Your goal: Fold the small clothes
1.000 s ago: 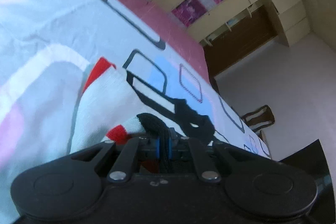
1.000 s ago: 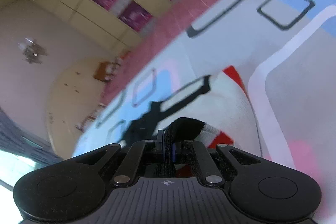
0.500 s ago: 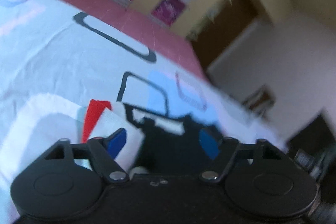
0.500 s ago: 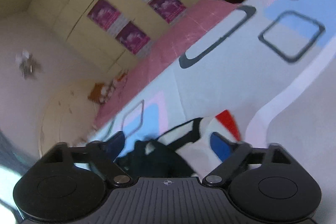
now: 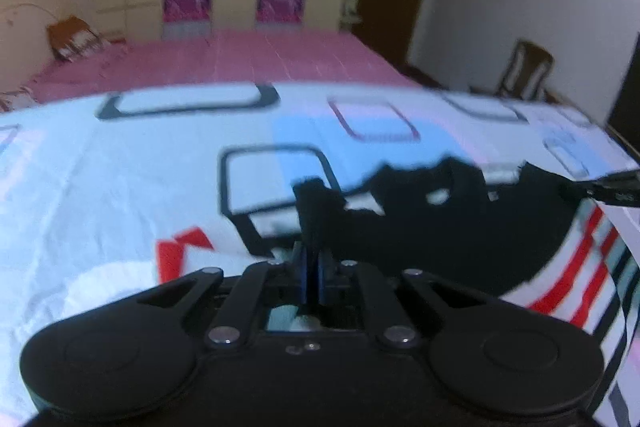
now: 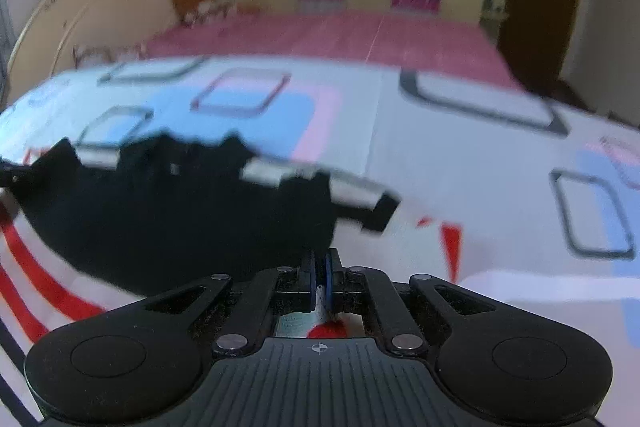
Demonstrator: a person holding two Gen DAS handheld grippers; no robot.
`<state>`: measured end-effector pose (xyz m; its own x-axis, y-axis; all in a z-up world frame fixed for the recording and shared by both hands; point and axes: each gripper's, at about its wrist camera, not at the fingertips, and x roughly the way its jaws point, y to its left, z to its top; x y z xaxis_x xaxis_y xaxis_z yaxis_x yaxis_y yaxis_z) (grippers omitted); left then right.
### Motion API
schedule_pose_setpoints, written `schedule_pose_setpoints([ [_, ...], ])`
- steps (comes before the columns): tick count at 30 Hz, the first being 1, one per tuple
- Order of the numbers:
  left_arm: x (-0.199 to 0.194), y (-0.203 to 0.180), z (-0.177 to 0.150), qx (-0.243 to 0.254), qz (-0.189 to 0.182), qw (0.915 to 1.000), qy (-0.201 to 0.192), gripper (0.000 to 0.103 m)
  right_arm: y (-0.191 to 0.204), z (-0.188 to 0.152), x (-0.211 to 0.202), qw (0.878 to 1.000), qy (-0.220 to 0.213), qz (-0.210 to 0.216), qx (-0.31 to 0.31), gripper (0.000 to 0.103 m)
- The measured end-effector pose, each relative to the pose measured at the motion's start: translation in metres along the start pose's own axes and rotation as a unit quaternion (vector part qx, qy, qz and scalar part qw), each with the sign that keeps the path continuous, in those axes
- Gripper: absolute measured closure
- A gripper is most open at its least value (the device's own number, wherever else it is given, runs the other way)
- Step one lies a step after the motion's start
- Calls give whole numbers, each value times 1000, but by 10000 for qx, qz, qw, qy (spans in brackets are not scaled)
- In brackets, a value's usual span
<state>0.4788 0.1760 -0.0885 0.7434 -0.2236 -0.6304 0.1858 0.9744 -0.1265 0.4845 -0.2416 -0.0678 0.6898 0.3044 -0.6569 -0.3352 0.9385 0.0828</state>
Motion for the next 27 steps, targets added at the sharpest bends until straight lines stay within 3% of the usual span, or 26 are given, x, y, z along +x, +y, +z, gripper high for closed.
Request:
schedule_pose_setpoints([
  [2, 5, 0, 4, -39, 61, 10000, -22, 99, -1, 3, -6, 9998, -158, -143, 13, 100],
  [6, 32, 7, -3, -239, 293, 9987, 341, 98, -11, -8, 22, 9977, 411, -513, 147, 100],
  [8, 31, 13, -7, -420, 226, 9985, 284, 97, -16, -15, 27, 9976, 355, -465, 374, 100],
  [10, 29, 16, -6, -429, 203, 9984, 295, 89, -18, -12, 23, 9967, 393, -471, 528, 99],
  [11, 24, 14, -4, -375, 270, 9985, 287, 71, -18, -10, 20, 9965, 387, -464, 571, 98],
  [12, 14, 12, -3, -296, 462, 9982, 225, 62, -19, -8, 14, 9962, 378, -501, 596, 74],
  [13, -1, 5, -1, -187, 582, 9981, 6, 56, -15, -6, 3, 9960, 220, -641, 577, 38],
  [14, -13, -3, 0, -124, 485, 9984, -261, 51, -9, -5, -12, 9967, -160, -609, 520, 33],
  [16, -21, -26, 2, 70, 59, 9996, -281, 47, 9, 2, -22, 9988, -229, -159, 409, 34],
  [18, -11, -57, 1, 442, -102, 9989, -126, 47, 38, 6, -13, 9998, -139, 107, 38, 47],
  [19, -4, -68, 0, 495, -231, 9985, -75, 47, 52, 7, -5, 9997, -78, 230, -62, 53],
  [22, 21, -93, -4, 440, -394, 9982, 125, 47, 91, 5, 24, 9970, 164, 721, -248, 56],
  [24, 30, -96, -11, 525, -360, 9977, 220, 47, 111, -1, 38, 9938, 342, 917, -525, 56],
  [26, 32, -81, -18, 713, 29, 9973, 150, 36, 118, -10, 40, 9897, 193, 859, -1130, 55],
  [27, 30, -63, -20, 635, 270, 9975, 168, 35, 108, -11, 38, 9908, 157, 746, -1120, 49],
])
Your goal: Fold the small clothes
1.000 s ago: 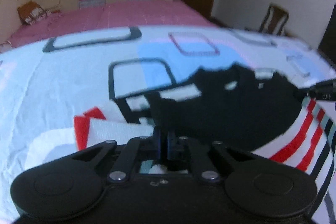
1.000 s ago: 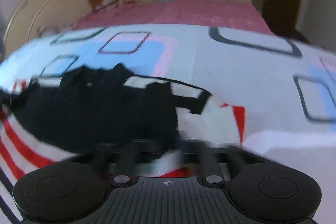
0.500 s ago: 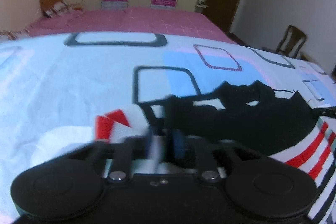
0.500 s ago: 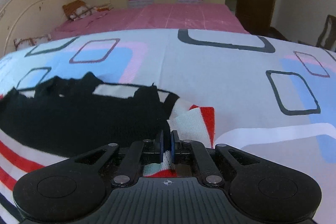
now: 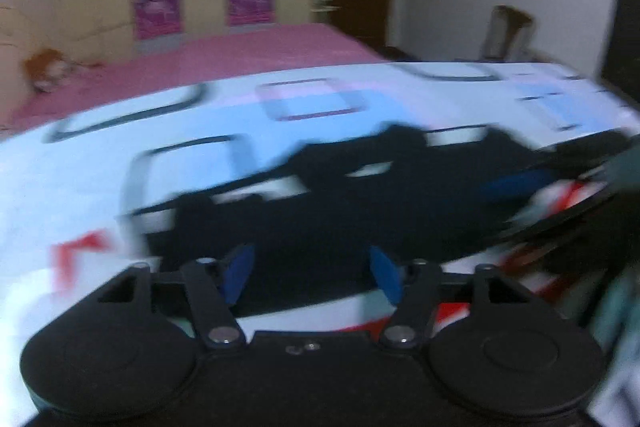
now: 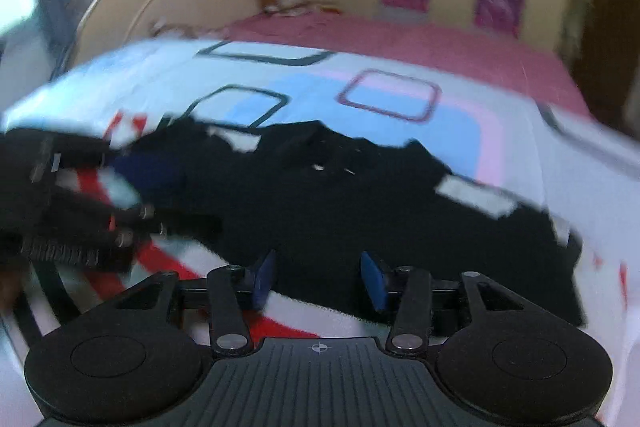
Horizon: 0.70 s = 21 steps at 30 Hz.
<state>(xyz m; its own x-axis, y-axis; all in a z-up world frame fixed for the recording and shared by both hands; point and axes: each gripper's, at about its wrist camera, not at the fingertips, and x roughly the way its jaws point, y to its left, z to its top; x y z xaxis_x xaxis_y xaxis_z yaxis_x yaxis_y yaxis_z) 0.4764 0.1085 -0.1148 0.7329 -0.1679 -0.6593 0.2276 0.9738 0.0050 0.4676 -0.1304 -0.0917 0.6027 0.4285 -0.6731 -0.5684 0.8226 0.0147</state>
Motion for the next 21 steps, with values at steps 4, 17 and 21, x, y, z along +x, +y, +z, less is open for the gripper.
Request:
schedule_pose_setpoints([
  [4, -13, 62, -14, -774, -318, 9964, -168, 47, -86, -27, -22, 9839, 121, -1259, 1265, 49],
  [17, -51, -44, -4, -307, -340, 9972, -596, 22, 4, -18, -51, 9958, -212, -178, 868, 49],
  [21, -43, -62, -25, -155, -268, 9994, -139, 24, 32, -27, -35, 9981, 24, -341, 509, 49],
])
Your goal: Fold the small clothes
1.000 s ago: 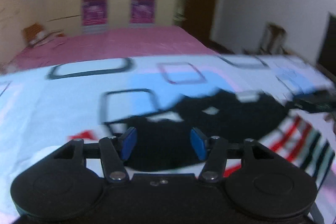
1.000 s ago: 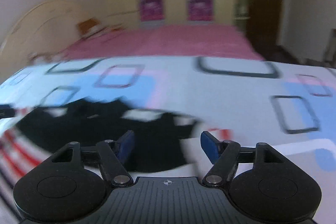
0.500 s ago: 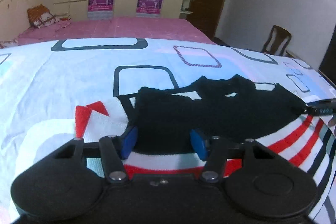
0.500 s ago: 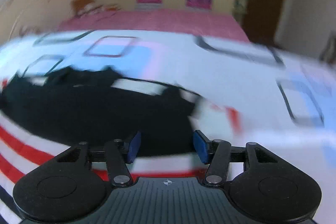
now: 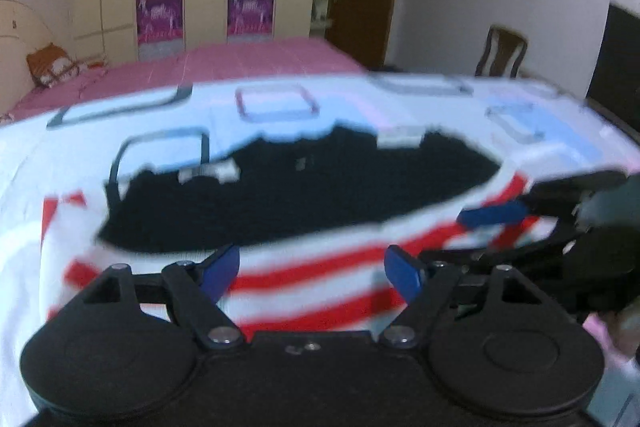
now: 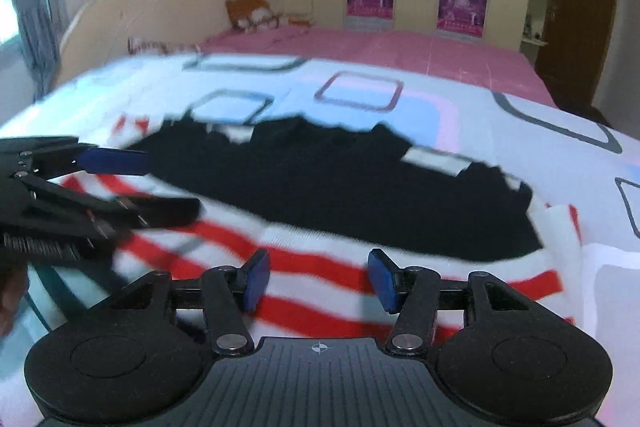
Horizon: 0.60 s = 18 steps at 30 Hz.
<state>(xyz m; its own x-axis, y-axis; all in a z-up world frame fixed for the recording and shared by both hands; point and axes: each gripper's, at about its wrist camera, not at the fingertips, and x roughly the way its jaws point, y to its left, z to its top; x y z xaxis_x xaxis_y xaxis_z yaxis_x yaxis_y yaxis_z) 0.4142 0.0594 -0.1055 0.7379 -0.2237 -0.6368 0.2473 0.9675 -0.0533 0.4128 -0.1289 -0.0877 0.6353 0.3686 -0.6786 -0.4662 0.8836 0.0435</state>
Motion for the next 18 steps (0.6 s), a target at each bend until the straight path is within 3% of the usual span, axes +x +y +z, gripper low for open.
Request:
schedule_pose_setpoints([
  [3, -13, 25, -17, -164, 242, 9996, 16, 24, -12, -13, -11, 9996, 15, -248, -106, 49],
  [6, -31, 61, -32, -384, 558, 9977, 21, 24, -55, -24, -22, 9952, 187, -787, 554, 49],
  [8, -44, 71, -38, -362, 645, 9973, -4, 30, -86, -35, -31, 9891, 249, -825, 1196, 49],
  [9, -48, 71, -38, -321, 640, 9974, 14, 30, -88, -38, -33, 9891, 261, -786, 1221, 49],
  [13, -60, 52, -30, -259, 632, 9977, -37, 32, -67, -29, -44, 9895, 151, -897, 1123, 49],
  [15, -66, 34, -27, -243, 455, 9985, -178, 30, -48, -27, -51, 9905, 9, -699, 1182, 49],
  [18, -60, 2, -29, -69, 329, 9994, -84, 30, -10, -27, -44, 9961, 68, -295, 824, 49],
])
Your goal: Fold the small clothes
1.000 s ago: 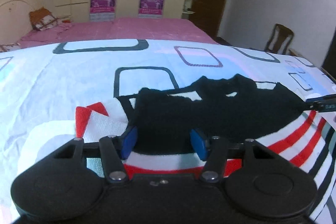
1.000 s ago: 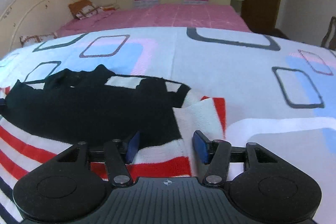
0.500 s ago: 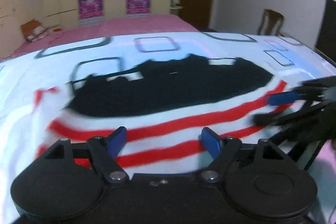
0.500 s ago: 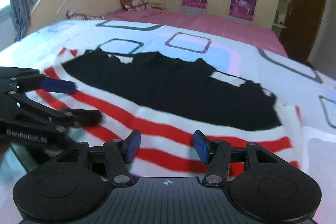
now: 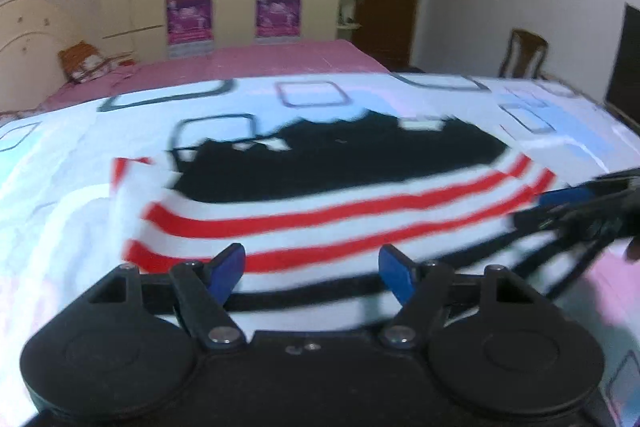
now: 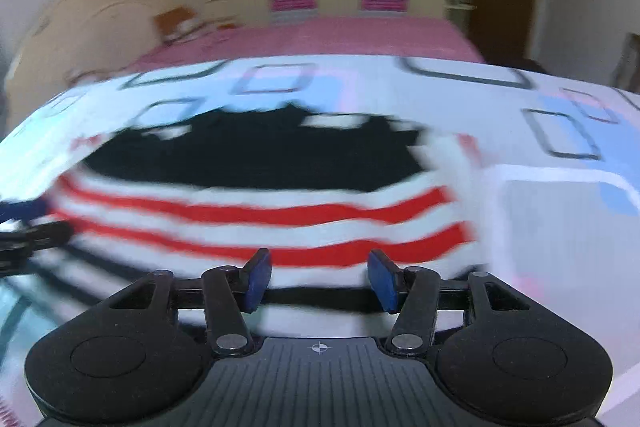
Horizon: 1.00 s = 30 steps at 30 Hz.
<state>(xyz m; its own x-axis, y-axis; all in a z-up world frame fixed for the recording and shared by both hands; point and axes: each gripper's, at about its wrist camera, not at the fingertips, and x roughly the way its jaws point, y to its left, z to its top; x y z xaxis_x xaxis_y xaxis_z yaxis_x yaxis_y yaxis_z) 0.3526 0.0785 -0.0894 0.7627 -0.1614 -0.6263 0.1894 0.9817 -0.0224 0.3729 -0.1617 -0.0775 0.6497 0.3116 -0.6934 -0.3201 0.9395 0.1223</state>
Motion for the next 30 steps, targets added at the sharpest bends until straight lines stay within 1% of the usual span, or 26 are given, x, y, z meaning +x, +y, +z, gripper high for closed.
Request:
schedule_pose_setpoints([
  [1, 3, -9, -2, 60, -4, 9999, 94, 30, 14, -5, 3, 9998, 72, 125, -169, 49],
  [2, 10, -16, -5, 107, 29, 9996, 268, 30, 20, -7, 7, 9993, 172, 159, -287, 49],
  [3, 16, -22, -9, 152, 127, 9990, 409, 30, 27, -12, 15, 9986, 332, 103, -390, 49],
  [4, 17, -26, -13, 214, 228, 9988, 378, 30, 33, -18, 19, 9982, 364, -13, -485, 49],
  [6, 17, -28, -14, 177, 274, 9988, 368, 29, 39, -20, 19, 9979, 314, -96, -566, 49],
  [8, 13, -27, -11, 105, 282, 9989, 358, 30, 36, -19, 15, 9983, 311, -11, -501, 49],
  [9, 12, -27, -10, 84, 286, 9990, 343, 30, 34, -18, 14, 9985, 258, 29, -481, 52],
  [10, 10, -28, -10, 76, 298, 9990, 322, 30, 33, -18, 13, 9987, 226, 110, -447, 60],
  [11, 10, -30, -10, 77, 298, 9990, 319, 30, 35, -21, 6, 9988, 220, 172, -413, 62],
  [14, 11, -37, -12, 191, 428, 9983, 358, 32, 46, -27, 9, 9981, 207, 283, -508, 63],
  [15, 12, -38, -13, 194, 445, 9982, 364, 32, 49, -28, 9, 9980, 203, 249, -548, 65],
  [17, 10, -36, -15, 181, 425, 9983, 350, 30, 50, -30, 6, 9980, 200, 277, -540, 65],
  [18, 8, -34, -15, 212, 479, 9981, 335, 30, 49, -30, 5, 9979, 203, 301, -533, 65],
  [19, 5, -30, -16, 243, 561, 9977, 298, 30, 45, -29, 3, 9981, 193, 276, -519, 65],
  [21, -2, -17, -19, 225, 695, 9970, 240, 30, 31, -29, -3, 9991, 139, 48, -397, 65],
  [23, -9, 2, -24, 169, 878, 9958, 209, 29, 7, -31, -11, 9993, 126, -259, -243, 65],
  [24, -13, 11, -27, 136, 952, 9952, 200, 29, -3, -33, -16, 9985, 115, -470, -264, 65],
  [26, -24, 32, -34, -40, 1149, 9933, 83, 31, -27, -40, -26, 9960, 129, -829, -300, 65],
  [27, -28, 40, -38, -152, 1152, 9932, 49, 30, -41, -44, -31, 9948, 175, -981, -215, 65],
  [28, -30, 47, -42, -218, 1209, 9924, 89, 28, -54, -49, -34, 9940, 254, -1054, -113, 65],
  [29, -29, 54, -46, -269, 1237, 9917, 210, 27, -63, -53, -36, 9947, 298, -981, -21, 65],
  [30, -30, 60, -50, -408, 1150, 9922, 256, 27, -69, -56, -40, 9961, 254, -840, 90, 65],
])
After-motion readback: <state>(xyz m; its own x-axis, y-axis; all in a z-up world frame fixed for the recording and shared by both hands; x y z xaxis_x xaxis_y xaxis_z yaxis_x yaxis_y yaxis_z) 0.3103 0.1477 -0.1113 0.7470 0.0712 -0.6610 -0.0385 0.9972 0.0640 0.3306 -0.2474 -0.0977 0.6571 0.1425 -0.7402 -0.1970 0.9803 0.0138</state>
